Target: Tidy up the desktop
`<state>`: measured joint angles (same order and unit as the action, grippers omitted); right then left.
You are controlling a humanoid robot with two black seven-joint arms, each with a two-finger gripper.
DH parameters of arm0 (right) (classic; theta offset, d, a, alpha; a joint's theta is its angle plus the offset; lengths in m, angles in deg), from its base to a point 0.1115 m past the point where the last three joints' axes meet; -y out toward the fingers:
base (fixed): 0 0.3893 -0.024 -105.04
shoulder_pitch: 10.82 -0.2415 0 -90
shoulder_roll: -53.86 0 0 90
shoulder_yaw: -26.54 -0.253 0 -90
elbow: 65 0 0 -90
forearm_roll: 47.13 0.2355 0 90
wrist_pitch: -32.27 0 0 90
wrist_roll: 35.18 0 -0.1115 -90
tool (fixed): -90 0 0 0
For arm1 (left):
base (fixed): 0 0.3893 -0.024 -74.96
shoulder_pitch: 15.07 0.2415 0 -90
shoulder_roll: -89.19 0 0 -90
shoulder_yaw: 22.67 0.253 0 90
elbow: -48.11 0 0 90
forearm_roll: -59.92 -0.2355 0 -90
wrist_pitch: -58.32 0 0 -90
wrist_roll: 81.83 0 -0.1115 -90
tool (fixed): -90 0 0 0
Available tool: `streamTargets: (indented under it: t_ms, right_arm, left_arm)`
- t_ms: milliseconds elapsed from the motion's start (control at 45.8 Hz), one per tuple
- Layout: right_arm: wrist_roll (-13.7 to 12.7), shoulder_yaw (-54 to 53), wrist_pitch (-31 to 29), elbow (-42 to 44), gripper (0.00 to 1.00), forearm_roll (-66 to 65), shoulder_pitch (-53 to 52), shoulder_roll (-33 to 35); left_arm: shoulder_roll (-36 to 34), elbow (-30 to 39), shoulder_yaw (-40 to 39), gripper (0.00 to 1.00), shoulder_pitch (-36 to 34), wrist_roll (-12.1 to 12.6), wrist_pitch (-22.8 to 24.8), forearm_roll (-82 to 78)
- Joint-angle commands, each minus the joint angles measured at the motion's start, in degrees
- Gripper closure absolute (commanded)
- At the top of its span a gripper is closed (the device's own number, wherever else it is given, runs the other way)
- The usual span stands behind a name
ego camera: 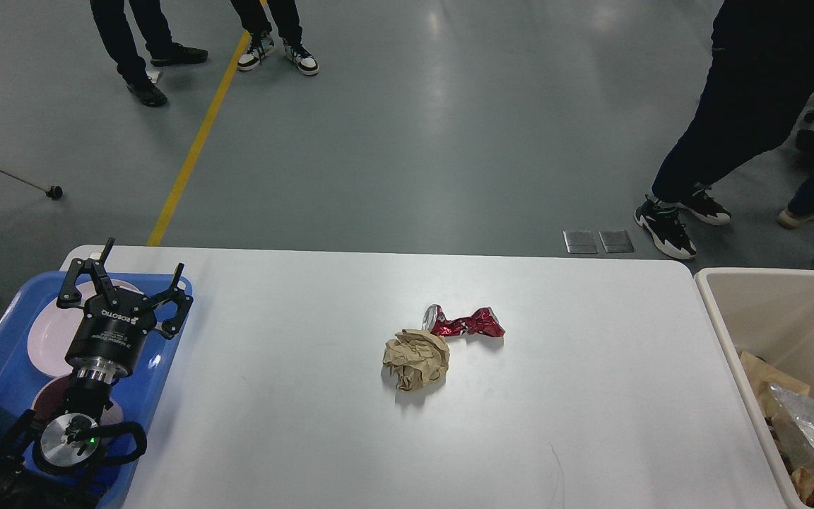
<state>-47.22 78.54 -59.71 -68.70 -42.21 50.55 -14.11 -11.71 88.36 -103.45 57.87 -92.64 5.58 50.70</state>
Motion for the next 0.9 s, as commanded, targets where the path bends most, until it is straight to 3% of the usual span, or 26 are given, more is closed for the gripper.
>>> streamTargets:
  t_ms: [0, 44, 87, 153, 655, 873]
  right_arm:
    - [0.17, 0.12, 0.30, -0.08, 0.94, 0.00, 0.07, 0.04]
    - [0.35, 0.21, 1.09, -0.08, 0.52, 0.00, 0.07, 0.04]
    - [0.52, 0.21, 2.58, -0.08, 0.21, 0.00, 0.07, 0.04]
    - [0.61, 0.21, 4.78, -0.34, 0.01, 0.00, 0.07, -0.14]
    - [0.61, 0.03, 4.96, -1.83, 0.00, 0.00, -1.25, 0.39]
    - [0.52, 1.00, 4.70, -19.22, 0.00, -1.23, -16.52, 9.70]
  left_arm:
    - [0.00, 0.00, 0.00, 0.04, 0.00, 0.00, 0.00, -0.01]
    - [0.00, 0.00, 0.00, 0.04, 0.00, 0.00, 0.00, 0.08]
    - [0.00, 0.00, 0.00, 0.04, 0.00, 0.00, 0.00, 0.08]
    - [0.00, 0.00, 0.00, 0.04, 0.00, 0.00, 0.00, 0.08]
    - [0.00, 0.00, 0.00, 0.04, 0.00, 0.00, 0.00, -0.01]
    - [0.00, 0.00, 0.00, 0.04, -0.09, 0.00, 0.00, -0.01]
